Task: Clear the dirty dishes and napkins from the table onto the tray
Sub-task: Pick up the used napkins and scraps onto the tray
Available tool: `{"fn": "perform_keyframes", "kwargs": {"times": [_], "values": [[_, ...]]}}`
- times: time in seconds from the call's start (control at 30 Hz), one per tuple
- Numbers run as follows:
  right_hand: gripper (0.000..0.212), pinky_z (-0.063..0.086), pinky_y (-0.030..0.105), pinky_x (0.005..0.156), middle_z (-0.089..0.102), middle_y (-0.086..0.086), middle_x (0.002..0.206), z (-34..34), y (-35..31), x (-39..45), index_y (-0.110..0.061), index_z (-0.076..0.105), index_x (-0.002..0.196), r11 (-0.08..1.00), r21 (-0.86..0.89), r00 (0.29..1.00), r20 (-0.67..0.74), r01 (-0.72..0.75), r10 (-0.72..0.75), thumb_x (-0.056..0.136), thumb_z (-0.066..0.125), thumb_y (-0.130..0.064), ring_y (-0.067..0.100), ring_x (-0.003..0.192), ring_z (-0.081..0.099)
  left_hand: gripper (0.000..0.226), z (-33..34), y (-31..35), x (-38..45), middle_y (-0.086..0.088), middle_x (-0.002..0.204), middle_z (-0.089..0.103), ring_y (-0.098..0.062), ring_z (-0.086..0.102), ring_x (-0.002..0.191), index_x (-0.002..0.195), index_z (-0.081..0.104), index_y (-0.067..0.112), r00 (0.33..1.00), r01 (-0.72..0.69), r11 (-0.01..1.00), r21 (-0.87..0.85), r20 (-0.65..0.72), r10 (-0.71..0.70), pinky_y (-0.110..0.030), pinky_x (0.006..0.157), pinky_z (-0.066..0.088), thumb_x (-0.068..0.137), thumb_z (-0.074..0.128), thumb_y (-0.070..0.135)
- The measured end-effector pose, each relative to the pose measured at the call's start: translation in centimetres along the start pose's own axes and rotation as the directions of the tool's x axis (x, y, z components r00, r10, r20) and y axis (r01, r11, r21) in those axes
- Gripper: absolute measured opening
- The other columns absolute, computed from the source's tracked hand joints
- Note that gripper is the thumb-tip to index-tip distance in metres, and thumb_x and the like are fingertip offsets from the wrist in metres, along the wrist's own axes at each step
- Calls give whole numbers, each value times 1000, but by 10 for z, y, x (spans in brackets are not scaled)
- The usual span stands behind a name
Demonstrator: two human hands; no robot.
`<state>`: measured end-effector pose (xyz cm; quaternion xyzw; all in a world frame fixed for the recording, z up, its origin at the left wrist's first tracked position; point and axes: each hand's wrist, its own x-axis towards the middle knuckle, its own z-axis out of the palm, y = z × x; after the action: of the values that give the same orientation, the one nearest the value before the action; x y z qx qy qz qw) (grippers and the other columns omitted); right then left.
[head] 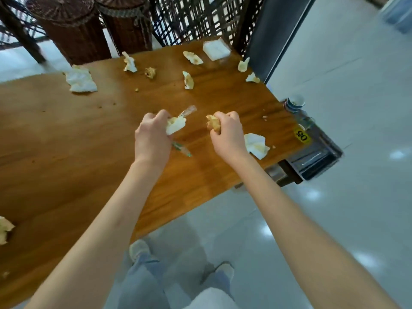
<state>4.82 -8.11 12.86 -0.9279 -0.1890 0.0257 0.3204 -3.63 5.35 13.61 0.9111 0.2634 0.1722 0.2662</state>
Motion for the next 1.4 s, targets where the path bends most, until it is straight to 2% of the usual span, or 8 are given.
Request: {"fn": "perform_keyframes", "kwargs": {"times": [0.17, 0.3, 0.5, 0.7, 0.93, 1.1, 1.27, 1.4], "values": [[38, 43, 22, 88, 46, 11, 123, -46, 56, -5, -13, 52, 129, 999, 2, 998, 59, 35, -35, 92, 55, -10, 22, 108, 50, 31, 43, 64, -24, -14, 97, 58, -19, 47, 77, 110, 62, 10, 999, 18, 1000, -4, -32, -18, -28, 65, 38, 82, 63, -2], [31, 42, 19, 82, 48, 13, 117, -73, 91, 2, -11, 56, 122, 996, 11, 993, 82, 89, -90, 92, 54, -8, 21, 101, 51, 31, 73, 102, -32, -15, 99, 58, -30, 57, 85, 111, 61, 11, 998, 47, 998, 33, -33, -46, -29, 65, 39, 82, 64, -1], [33, 40, 16, 79, 50, 14, 115, -99, 137, 34, -8, 56, 124, 991, 33, 988, 83, 129, -131, 91, 55, -6, 21, 97, 53, 34, 118, 145, -19, -17, 100, 58, -33, 58, 86, 112, 61, 11, 996, 78, 994, 83, -57, -73, -29, 64, 38, 81, 64, -2], [33, 48, 33, 90, 48, 14, 115, -116, 173, 93, -10, 56, 123, 991, 43, 984, 126, 125, -129, 90, 53, -4, 26, 100, 52, 28, 160, 183, 21, -16, 94, 56, -34, 56, 82, 109, 60, 9, 993, 100, 992, 79, -72, -95, -32, 64, 37, 82, 63, 0], [33, 49, 36, 91, 48, 14, 115, -137, 213, 169, -10, 57, 122, 991, 35, 982, 134, 129, -132, 89, 56, -5, 27, 101, 52, 31, 202, 235, 84, -17, 103, 59, -33, 57, 92, 114, 60, 9, 989, 126, 991, 49, -78, -122, -27, 67, 36, 84, 64, 4], [34, 48, 30, 88, 49, 14, 117, -147, 241, 210, -11, 56, 123, 993, 69, 984, 142, 100, -108, 90, 58, -8, 24, 104, 52, 32, 230, 267, 117, -16, 109, 59, -32, 58, 96, 117, 60, 9, 987, 142, 989, 44, -82, -138, -25, 70, 36, 85, 63, 3], [32, 47, 32, 90, 49, 14, 115, -158, 275, 247, -11, 57, 121, 989, 98, 975, 181, 113, -129, 89, 57, -7, 25, 104, 52, 33, 263, 295, 139, -16, 110, 59, -32, 58, 99, 118, 59, 10, 980, 181, 983, 40, -95, -177, -24, 73, 36, 85, 63, 5], [28, 34, 20, 81, 51, 14, 106, -173, 313, 274, -8, 60, 114, 983, 117, 964, 209, 144, -166, 86, 56, -4, 20, 93, 48, 35, 299, 322, 147, -16, 111, 59, -30, 59, 100, 120, 59, 10, 970, 220, 975, 19, -109, -217, -25, 74, 39, 85, 64, 5]]}}
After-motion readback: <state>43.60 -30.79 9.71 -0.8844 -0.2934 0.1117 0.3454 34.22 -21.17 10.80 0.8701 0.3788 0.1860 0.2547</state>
